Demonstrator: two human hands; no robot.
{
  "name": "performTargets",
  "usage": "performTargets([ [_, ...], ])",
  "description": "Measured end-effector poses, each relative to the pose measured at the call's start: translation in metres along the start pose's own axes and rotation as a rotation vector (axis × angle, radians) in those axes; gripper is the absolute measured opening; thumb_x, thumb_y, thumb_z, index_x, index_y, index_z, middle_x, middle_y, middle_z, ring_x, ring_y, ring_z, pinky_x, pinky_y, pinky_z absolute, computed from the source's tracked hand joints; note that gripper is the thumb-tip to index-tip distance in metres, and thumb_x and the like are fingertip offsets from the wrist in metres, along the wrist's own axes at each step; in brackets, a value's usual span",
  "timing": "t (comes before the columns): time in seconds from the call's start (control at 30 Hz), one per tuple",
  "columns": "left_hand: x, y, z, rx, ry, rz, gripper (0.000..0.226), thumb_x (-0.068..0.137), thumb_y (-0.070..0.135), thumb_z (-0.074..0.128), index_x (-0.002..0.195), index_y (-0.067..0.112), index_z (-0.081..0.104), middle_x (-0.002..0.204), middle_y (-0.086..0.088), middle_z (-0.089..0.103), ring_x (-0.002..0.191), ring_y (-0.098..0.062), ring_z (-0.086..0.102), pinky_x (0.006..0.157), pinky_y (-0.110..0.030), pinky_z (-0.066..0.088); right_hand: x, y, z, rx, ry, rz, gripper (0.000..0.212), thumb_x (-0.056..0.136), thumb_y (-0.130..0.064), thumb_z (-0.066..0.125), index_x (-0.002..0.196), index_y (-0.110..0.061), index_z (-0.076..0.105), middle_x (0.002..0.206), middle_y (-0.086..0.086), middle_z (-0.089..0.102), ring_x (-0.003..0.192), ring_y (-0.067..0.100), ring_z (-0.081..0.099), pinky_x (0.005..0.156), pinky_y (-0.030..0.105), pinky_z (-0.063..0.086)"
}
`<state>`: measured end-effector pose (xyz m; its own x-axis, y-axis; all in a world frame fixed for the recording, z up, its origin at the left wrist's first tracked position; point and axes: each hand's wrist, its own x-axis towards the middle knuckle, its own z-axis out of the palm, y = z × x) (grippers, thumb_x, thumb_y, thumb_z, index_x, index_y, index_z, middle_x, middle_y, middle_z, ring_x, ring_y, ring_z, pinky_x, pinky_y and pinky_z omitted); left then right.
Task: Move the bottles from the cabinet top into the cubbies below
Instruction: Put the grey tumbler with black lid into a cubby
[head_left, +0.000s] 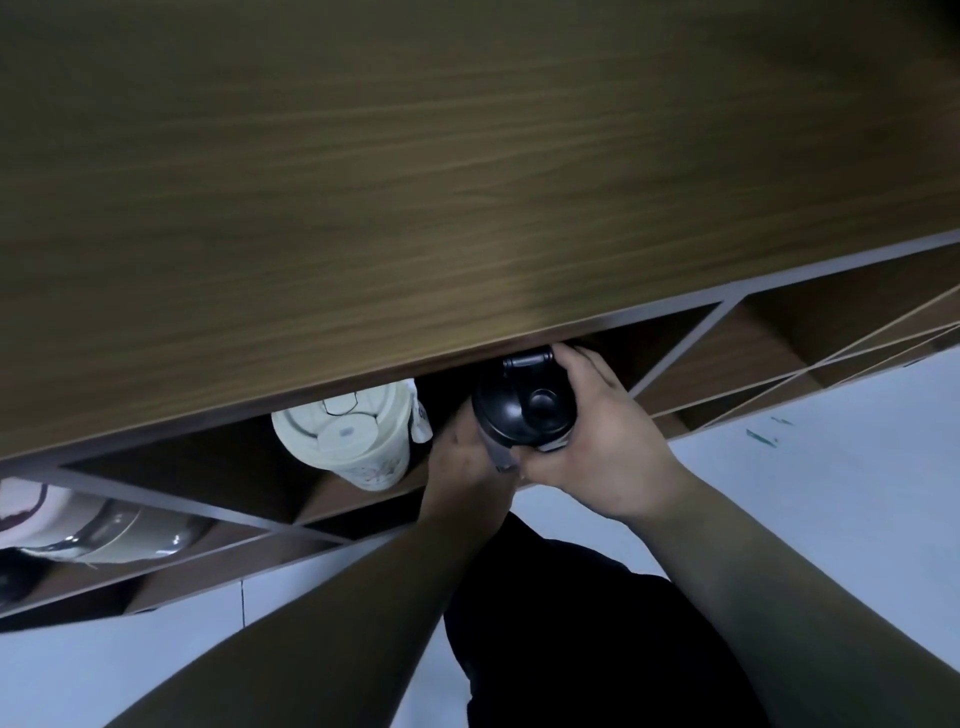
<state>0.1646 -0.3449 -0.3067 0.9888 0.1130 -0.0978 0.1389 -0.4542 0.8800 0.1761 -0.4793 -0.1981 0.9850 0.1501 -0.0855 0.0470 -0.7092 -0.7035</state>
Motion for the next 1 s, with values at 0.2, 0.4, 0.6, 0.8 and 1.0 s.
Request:
performTargets([
  [0.2,-0.001,0.012,-0.004,0.061,-0.097,-0.162,0.066,0.087,0.039,0.071,0.145,0.028,0.043,0.111,0.005,0.071,0.101,-0.02,0.072,0.091,-0.04,0.06,0.005,0.005,0.002,0.036,-0.014,0.026,0.096,0.061,-0.031,0.081,0.147,-0.023,0.039,0.143,-0.01,0.045,0.129,0.004,0.047,0.102,0.021,0.042],
  [0.4,0.002,0.01,0.0,0.144,0.046,-0.024,0.059,0.085,0.027,0.073,0.14,0.015,0.057,0.119,-0.004,0.072,0.111,-0.024,0.068,0.096,-0.04,0.054,0.004,0.006,0.001,0.076,-0.024,0.057,0.097,0.059,-0.033,0.078,0.147,-0.026,0.037,0.136,-0.009,0.048,0.124,0.006,0.049,0.101,0.029,0.046],
  [0.6,0.003,0.01,0.002,0.098,0.013,-0.092,0.065,0.083,0.038,0.068,0.144,0.025,0.049,0.114,-0.004,0.074,0.102,-0.024,0.072,0.091,-0.04,0.059,0.005,0.007,0.002,0.072,-0.006,0.072,0.1,0.05,-0.05,0.065,0.144,-0.026,0.04,0.13,-0.008,0.051,0.12,0.008,0.051,0.1,0.032,0.048],
  [0.8,0.001,0.01,0.008,0.136,0.089,-0.035,0.072,0.088,0.027,0.077,0.152,0.016,0.047,0.136,-0.005,0.067,0.125,-0.02,0.057,0.092,-0.013,0.03,0.006,0.008,0.004,0.138,-0.02,0.066,0.099,0.051,-0.048,0.065,0.145,-0.026,0.04,0.135,-0.005,0.051,0.125,0.01,0.05,0.103,0.037,0.047],
  [1.0,0.003,0.006,0.009,0.2,0.176,0.057,0.073,0.074,0.012,0.085,0.141,0.0,0.058,0.117,-0.017,0.075,0.105,-0.044,0.07,0.092,-0.043,0.054,0.009,0.02,0.01,0.254,-0.024,0.055,0.1,0.059,-0.038,0.084,0.147,-0.033,0.036,0.141,-0.002,0.054,0.132,0.013,0.052,0.106,0.045,0.047],
])
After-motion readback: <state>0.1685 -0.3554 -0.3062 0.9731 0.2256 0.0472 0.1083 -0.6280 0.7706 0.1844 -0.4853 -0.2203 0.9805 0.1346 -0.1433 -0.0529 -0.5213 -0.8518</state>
